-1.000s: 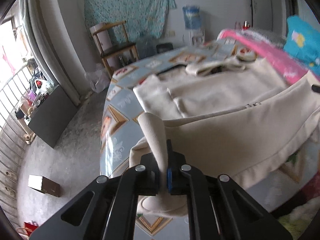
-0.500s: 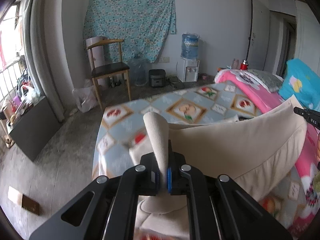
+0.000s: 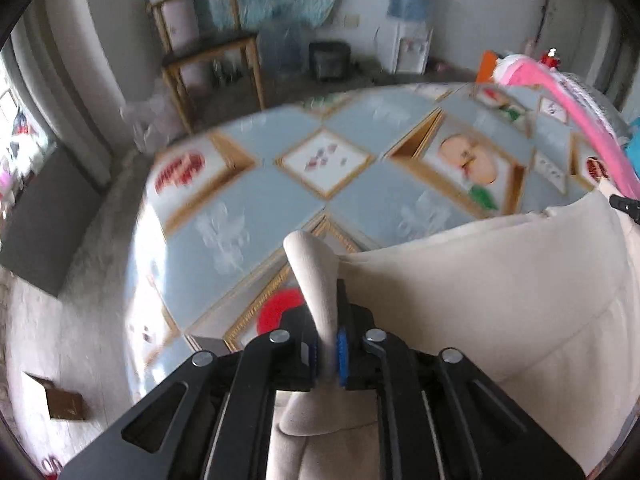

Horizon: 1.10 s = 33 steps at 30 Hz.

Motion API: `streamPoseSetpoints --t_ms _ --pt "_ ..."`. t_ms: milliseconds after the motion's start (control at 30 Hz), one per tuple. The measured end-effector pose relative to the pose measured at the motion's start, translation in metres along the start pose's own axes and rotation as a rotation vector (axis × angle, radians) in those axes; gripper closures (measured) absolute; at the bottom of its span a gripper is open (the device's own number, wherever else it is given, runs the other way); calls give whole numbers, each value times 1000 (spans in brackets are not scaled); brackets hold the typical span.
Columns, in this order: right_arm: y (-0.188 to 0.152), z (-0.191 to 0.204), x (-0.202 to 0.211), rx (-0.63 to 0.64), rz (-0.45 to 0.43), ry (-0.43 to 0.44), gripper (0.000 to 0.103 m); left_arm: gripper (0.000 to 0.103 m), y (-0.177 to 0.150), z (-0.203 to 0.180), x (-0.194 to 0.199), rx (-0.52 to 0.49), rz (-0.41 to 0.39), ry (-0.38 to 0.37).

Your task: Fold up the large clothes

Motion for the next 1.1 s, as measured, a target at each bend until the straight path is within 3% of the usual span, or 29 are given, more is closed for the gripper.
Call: streamPoseSetpoints --t_ms 33,100,167,267,333,433,533,600,700,767,833,1033,1100 --pt "-1 -3 -2 -8 13 -6 86 85 1 4 0 22 -2 1" --pt "1 -12 0 -35 25 -15 65 78 6 14 4 69 -3 -1" --pt "6 -23 14 -46 -3 -40 58 77 12 32 18 121 -38 30" --pt "11 -42 58 -84 -84 -73 58 77 19 54 50 178 -110 58" --pt "7 -49 93 -102 -130 -41 58 77 13 58 81 189 -162 25" --pt "-18 -42 139 -59 -144 25 64 77 -13 40 113 143 -161 -63" --pt "-61 -16 162 30 -84 115 74 77 -55 12 129 93 -94 -133" --pt "-94 -3 166 71 -20 164 79 77 -84 0 131 77 -50 -141" --pt "-133 -4 155 92 64 146 85 77 -121 0 117 44 0 -51" --pt "-147 -9 139 86 106 115 79 77 -131 5 108 55 -6 -49" --pt "-145 -18 132 29 104 138 72 77 -131 7 109 62 -25 -51" --pt "-127 -23 167 28 61 77 78 78 -126 8 137 2 -91 5" --pt "-122 -19 180 33 33 83 77 78 -118 5 150 4 -119 -15"
Point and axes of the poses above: each gripper's, at about its wrist camera, not at the fingertips, and x roughly against the way its jaws point, z to its left, y to its top, the point moved 4 cm from there along -x, roughly the way its jaws point, and after that the axes turned 10 degrees about -z, right-handed, at the moved point
